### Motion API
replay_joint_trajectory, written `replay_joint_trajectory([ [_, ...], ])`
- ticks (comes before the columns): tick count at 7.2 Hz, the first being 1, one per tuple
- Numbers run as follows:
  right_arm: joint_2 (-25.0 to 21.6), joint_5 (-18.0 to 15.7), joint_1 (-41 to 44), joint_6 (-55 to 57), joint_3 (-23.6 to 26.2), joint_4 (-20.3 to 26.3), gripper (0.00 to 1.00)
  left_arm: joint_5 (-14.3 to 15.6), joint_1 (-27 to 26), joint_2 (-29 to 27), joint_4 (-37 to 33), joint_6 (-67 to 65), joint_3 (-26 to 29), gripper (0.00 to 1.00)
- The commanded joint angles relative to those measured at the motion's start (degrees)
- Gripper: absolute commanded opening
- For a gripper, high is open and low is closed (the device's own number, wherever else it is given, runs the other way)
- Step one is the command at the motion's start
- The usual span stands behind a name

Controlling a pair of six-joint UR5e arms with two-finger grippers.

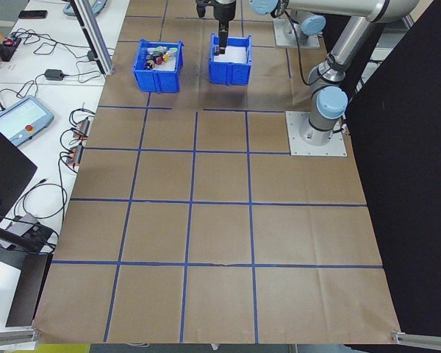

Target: Place button box in front

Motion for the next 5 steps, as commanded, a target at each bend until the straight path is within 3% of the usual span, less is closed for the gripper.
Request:
replay_joint_trajectory([
  [1,2.1,2.5,-8.0,12.0,-3.4,0.9,1.00,-0.2,0.0,0.3,-0.1,0.0,0.0,1.00],
  [3,6.1,2.7,-9.1,31.4,-7.7,1.0,1.00,-0.4,-0.2,0.6,-0.1,0.0,0.0,1.00],
  [5,10.4,2.8,-8.2,45.6,-14.5,6.7,1.00,-0.4,-0.2,0.6,-0.1,0.0,-0.1,1.00],
])
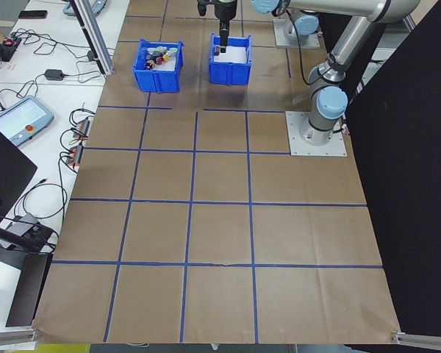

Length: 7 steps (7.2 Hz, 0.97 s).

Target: Place button box in front

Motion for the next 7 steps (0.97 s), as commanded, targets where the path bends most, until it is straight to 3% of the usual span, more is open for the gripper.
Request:
replay_joint_trajectory([
  [1,4.2,-0.5,1.4,10.9,-6.8,6.4,1.00,0.0,0.0,0.0,0.0,0.0,-0.1,1.00],
  [2,5.0,-0.9,2.3,11.0,-8.8,7.9,1.00,-0.1,0.0,0.1,0.0,0.0,-0.1,1.00],
  [3,4.9,-4.3,2.3,11.0,-8.6,10.5,1.00,-0.2,0.0,0.1,0.0,-0.1,-0.2,1.00],
  [4,5.1,-5.6,2.3,10.5,-8.0,10.4,1.00,-0.3,0.0,0.1,0.1,-0.2,-0.2,1.00],
  [7,5.0,-5.6,2.2,10.6,-8.1,10.4,1.00,-0.1,0.0,0.1,0.2,-0.2,-0.3,1.00],
])
